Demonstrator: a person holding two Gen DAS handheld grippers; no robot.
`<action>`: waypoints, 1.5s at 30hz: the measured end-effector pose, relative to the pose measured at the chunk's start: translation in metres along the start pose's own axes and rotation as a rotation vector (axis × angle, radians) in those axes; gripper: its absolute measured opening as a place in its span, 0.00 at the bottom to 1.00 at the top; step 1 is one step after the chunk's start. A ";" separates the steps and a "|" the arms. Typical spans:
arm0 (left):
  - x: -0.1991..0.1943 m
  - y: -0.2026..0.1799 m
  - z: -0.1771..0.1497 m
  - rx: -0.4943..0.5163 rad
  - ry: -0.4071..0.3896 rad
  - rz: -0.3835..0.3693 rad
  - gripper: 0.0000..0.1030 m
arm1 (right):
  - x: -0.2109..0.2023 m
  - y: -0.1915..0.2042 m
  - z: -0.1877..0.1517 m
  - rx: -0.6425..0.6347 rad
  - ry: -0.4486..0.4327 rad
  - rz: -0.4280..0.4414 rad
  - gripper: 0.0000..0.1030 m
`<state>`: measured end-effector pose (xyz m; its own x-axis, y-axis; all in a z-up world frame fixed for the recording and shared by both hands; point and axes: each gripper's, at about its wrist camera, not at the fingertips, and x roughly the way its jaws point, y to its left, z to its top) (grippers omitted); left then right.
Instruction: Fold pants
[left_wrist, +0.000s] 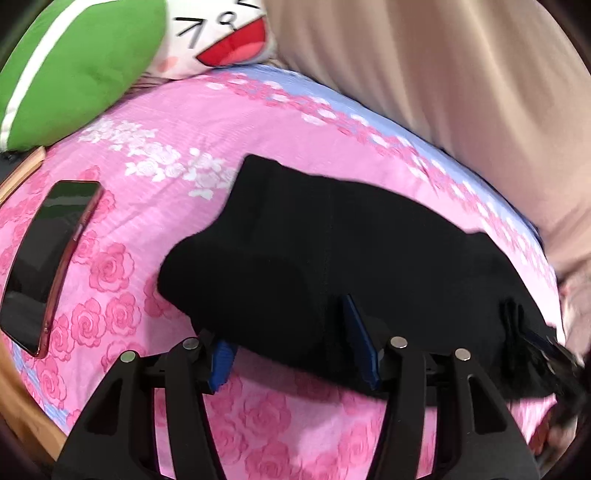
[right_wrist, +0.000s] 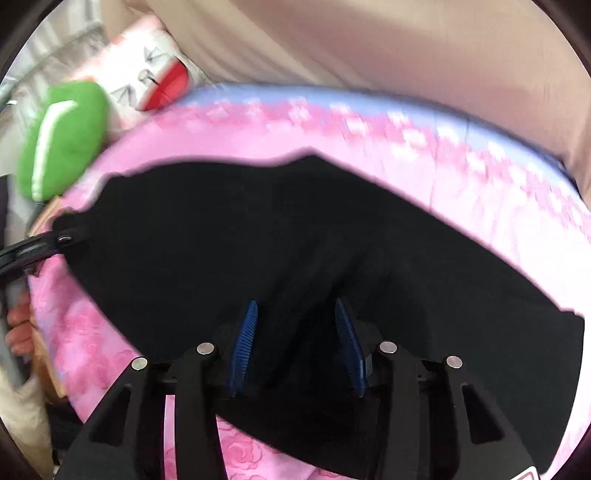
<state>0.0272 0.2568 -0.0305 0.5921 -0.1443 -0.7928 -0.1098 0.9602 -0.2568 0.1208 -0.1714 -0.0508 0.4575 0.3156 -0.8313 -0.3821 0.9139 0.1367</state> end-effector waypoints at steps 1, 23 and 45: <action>-0.008 0.000 -0.004 0.022 -0.004 -0.002 0.53 | -0.003 0.004 0.004 -0.002 -0.011 0.020 0.48; -0.042 0.060 -0.035 -0.104 -0.044 0.007 0.95 | 0.126 0.280 0.167 -0.598 0.156 0.351 0.10; 0.036 0.022 0.034 -0.230 -0.046 -0.010 0.15 | -0.056 0.029 0.132 -0.074 -0.312 -0.064 0.84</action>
<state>0.0728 0.2803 -0.0457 0.6295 -0.1377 -0.7647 -0.2793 0.8783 -0.3880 0.1897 -0.1290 0.0712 0.7020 0.3317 -0.6302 -0.3970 0.9169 0.0404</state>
